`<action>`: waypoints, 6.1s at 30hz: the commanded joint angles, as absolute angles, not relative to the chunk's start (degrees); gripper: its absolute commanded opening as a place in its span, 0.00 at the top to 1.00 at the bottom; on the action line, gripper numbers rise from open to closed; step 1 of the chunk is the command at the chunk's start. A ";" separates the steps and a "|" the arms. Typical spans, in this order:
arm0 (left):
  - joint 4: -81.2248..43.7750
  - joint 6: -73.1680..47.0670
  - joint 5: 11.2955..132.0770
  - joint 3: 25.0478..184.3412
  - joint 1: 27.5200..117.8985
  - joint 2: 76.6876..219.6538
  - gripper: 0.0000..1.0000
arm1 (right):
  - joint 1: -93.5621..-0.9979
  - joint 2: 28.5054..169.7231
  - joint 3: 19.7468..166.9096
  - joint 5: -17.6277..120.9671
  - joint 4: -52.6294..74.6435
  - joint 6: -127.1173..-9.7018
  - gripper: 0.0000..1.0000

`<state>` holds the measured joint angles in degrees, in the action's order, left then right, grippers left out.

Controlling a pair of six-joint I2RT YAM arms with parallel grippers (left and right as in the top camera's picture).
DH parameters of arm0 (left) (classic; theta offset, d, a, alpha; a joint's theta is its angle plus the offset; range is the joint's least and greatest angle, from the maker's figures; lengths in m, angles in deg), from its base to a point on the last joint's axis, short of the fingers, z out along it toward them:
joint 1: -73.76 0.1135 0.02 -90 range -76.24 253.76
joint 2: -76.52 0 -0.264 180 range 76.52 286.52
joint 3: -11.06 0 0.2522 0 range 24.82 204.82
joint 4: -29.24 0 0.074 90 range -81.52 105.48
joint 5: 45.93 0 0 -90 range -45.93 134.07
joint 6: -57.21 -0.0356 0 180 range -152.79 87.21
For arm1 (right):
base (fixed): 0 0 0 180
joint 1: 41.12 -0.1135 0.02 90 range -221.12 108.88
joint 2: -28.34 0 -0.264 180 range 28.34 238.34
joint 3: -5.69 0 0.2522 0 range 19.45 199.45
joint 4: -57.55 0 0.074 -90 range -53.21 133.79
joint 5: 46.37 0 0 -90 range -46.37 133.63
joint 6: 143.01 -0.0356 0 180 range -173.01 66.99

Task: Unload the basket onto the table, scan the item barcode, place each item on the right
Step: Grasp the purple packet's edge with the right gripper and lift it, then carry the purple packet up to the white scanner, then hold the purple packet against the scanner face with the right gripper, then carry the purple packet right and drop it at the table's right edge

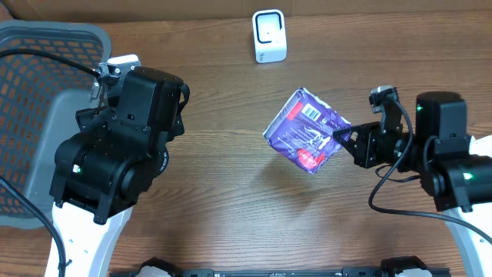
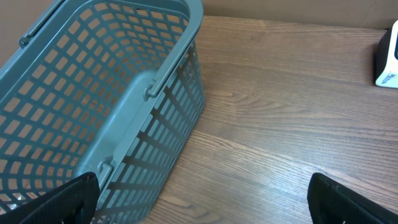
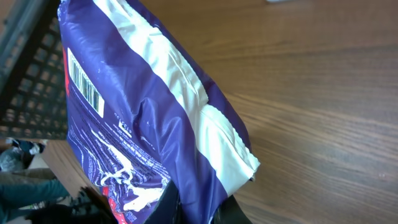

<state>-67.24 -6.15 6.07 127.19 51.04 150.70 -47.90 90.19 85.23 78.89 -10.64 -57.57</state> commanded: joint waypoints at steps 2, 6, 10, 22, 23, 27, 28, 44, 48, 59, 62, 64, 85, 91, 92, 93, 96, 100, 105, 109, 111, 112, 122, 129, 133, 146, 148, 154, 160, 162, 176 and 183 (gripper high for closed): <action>-67.02 -5.74 5.39 127.95 51.34 150.78 0.00 | -47.82 88.90 88.60 80.38 -11.01 -59.21 0.96; -67.02 -5.74 5.39 127.95 51.34 150.78 0.00 | -47.82 88.90 88.60 80.38 -11.21 -60.28 0.96; -67.02 -5.74 5.39 127.95 51.34 150.78 0.00 | -47.82 88.90 88.60 80.40 -11.21 -60.52 0.96; -67.02 -5.74 5.39 127.95 51.34 150.78 0.00 | -47.82 88.90 88.55 79.48 -11.17 -60.48 0.96; -67.02 -5.74 5.39 127.95 51.34 150.78 0.00 | -47.88 89.03 88.40 77.76 -10.95 -60.45 0.96; -67.02 -5.74 5.39 127.95 51.34 150.78 0.00 | -47.92 91.96 88.03 61.49 -9.24 -60.52 0.96; -67.02 -5.74 5.39 127.95 51.34 150.78 0.00 | -47.92 93.57 88.03 58.17 -7.58 -60.52 0.96; -67.02 -5.76 5.39 127.95 51.34 150.78 0.00 | -62.15 115.50 89.73 7.40 38.93 -45.42 0.96; -67.02 -5.74 5.39 127.95 51.34 150.78 0.00 | -66.46 122.36 89.73 -2.42 58.67 -23.43 0.96; -67.02 -5.74 5.39 127.95 51.34 150.78 0.00 | -66.77 146.62 90.43 -0.97 111.39 25.14 0.96; -67.02 -5.74 5.39 127.95 51.34 150.78 0.00 | -66.77 150.36 91.74 2.79 111.32 27.46 0.96; -67.02 -5.74 5.39 127.95 51.34 150.78 0.01 | -66.79 152.52 93.67 3.55 111.67 27.91 0.96; -67.02 -5.74 5.39 127.95 51.34 150.78 0.00 | -67.38 168.65 110.96 9.08 102.25 35.70 0.96; -67.02 -5.74 5.39 127.95 51.34 150.78 0.00 | -67.75 171.54 111.09 9.21 102.25 36.57 0.96; -67.02 -5.74 5.39 127.95 51.34 150.78 0.00 | -67.79 172.08 111.09 9.23 102.05 36.88 0.96; -67.02 -5.74 5.39 127.95 51.34 150.78 0.00 | -67.90 172.32 111.09 9.23 102.38 37.12 0.96; -67.02 -5.74 5.39 127.95 51.34 150.78 0.00 | -68.40 172.70 111.09 9.30 102.10 37.29 0.96; -67.02 -5.74 5.39 127.95 51.34 150.78 0.00 | -69.08 172.70 111.09 9.26 101.61 37.29 0.96; -67.02 -5.74 5.39 127.95 51.34 150.78 0.00 | -70.37 172.70 111.07 8.51 96.04 37.18 0.96; -67.02 -5.74 5.39 127.95 51.34 150.78 0.00 | -71.25 172.70 111.07 7.46 95.45 36.81 0.96; -67.02 -5.74 5.39 127.95 51.34 150.78 0.00 | -71.71 172.70 111.07 7.09 95.47 36.83 0.96; -67.02 -5.74 5.39 127.95 51.34 150.78 0.00 | -71.99 172.70 111.07 6.83 95.47 36.83 0.96; -67.02 -5.74 5.39 127.95 51.34 150.78 0.00 | -73.63 171.10 111.00 3.81 90.03 35.26 0.96; -67.02 -5.74 5.39 127.95 51.34 150.78 0.00 | -73.63 167.03 110.91 2.68 85.83 35.24 0.96; -67.02 -5.74 5.39 127.95 51.34 150.78 0.00 | -73.69 164.74 110.91 2.57 84.96 35.24 0.96; -67.02 -5.74 5.39 127.95 51.34 150.78 0.00 | -74.81 160.96 110.45 1.50 78.69 33.99 0.96; -67.02 -5.74 5.39 127.95 51.34 150.78 0.00 | -74.81 159.95 110.34 1.45 77.11 33.75 0.96; -67.02 -5.74 5.39 127.95 51.34 150.78 0.00 | -74.33 151.93 108.01 0.67 73.20 33.12 0.96; -67.02 -5.74 5.39 127.95 51.34 150.78 0.00 | -72.69 141.42 107.59 -6.09 72.13 26.32 0.96; -67.02 -5.76 5.39 127.95 51.34 150.78 0.00 | -71.07 137.20 107.59 -10.94 69.09 19.08 0.96; -67.02 -5.74 5.39 127.95 51.34 150.78 0.00 | -30.72 130.99 107.50 26.50 -6.31 -64.30 0.96; -67.02 -5.74 5.39 127.95 51.34 150.78 0.00 | -11.34 131.01 107.50 47.42 -7.08 -65.44 0.73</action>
